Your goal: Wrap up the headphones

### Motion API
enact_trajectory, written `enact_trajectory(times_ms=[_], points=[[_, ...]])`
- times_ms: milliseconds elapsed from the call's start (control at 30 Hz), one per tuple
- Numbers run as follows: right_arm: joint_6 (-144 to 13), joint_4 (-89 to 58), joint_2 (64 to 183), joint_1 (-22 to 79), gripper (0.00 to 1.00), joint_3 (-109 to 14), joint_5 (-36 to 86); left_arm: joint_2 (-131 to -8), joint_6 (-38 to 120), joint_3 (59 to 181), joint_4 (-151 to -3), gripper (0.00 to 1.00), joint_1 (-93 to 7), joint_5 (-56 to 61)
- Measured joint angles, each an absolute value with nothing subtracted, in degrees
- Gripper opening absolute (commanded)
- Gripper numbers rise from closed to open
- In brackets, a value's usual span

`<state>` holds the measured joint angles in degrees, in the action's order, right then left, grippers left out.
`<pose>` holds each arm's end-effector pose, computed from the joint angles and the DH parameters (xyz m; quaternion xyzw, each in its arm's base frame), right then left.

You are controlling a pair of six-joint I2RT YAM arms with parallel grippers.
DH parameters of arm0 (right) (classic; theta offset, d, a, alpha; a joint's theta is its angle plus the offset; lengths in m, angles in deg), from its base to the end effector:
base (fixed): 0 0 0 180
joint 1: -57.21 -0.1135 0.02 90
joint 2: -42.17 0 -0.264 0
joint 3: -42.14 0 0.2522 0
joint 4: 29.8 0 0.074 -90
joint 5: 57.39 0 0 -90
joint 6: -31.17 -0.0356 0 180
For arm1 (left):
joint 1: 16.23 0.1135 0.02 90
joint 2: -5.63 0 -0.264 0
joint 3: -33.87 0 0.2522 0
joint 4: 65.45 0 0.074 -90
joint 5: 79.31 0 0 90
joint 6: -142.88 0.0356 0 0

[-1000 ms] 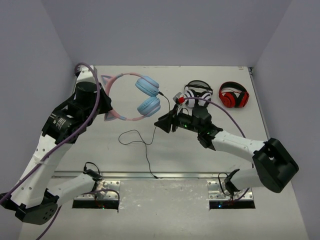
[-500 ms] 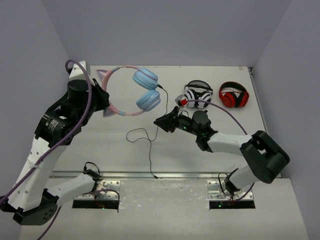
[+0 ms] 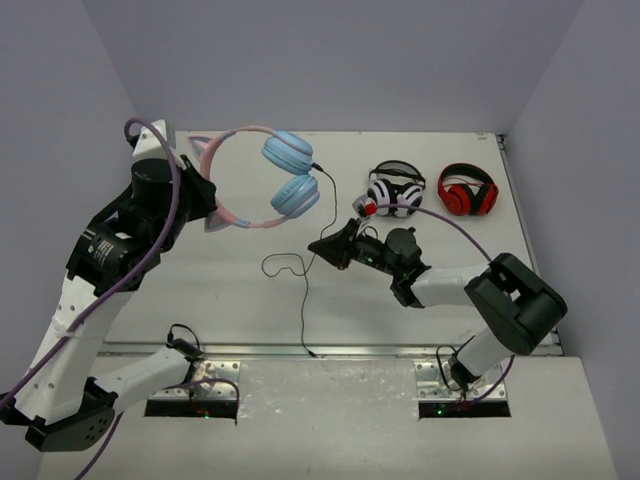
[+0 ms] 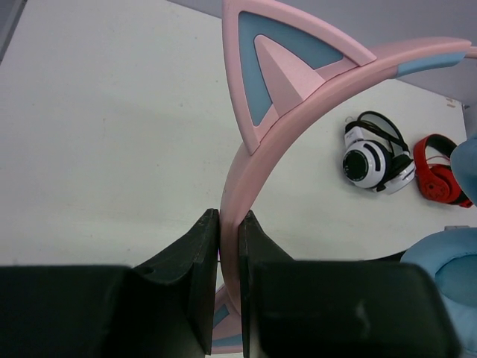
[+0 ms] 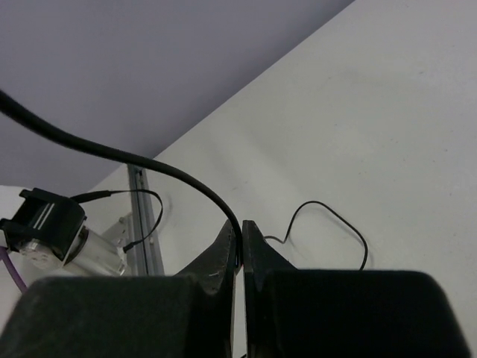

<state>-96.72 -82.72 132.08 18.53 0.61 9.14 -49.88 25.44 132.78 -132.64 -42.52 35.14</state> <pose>0.2202 0.1944 0.1974 -0.1540 0.6633 0.5539 0.4790 0.1420 -0.0537 0.4615 -0.1239 0.8175 -0.0830 0.5563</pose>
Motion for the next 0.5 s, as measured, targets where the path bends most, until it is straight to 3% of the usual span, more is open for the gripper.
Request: enact_trajectory(times_ms=[133, 300, 500], points=[[-95.9, -81.6, 126.9, 18.4, 0.01, 6.3, 13.2, -49.9, 26.3, 132.4, -132.2, 0.0, -42.5, 38.7], [-89.8, -66.0, 102.2, 18.5, 0.01, 14.7, 25.8, -48.2, 30.5, 123.0, -126.0, 0.0, -42.5, 45.4], [-76.7, -40.6, 81.4, 18.8, 0.01, 8.4, 39.3, -50.2, 39.3, 110.1, -120.1, 0.0, -42.6, 42.9]])
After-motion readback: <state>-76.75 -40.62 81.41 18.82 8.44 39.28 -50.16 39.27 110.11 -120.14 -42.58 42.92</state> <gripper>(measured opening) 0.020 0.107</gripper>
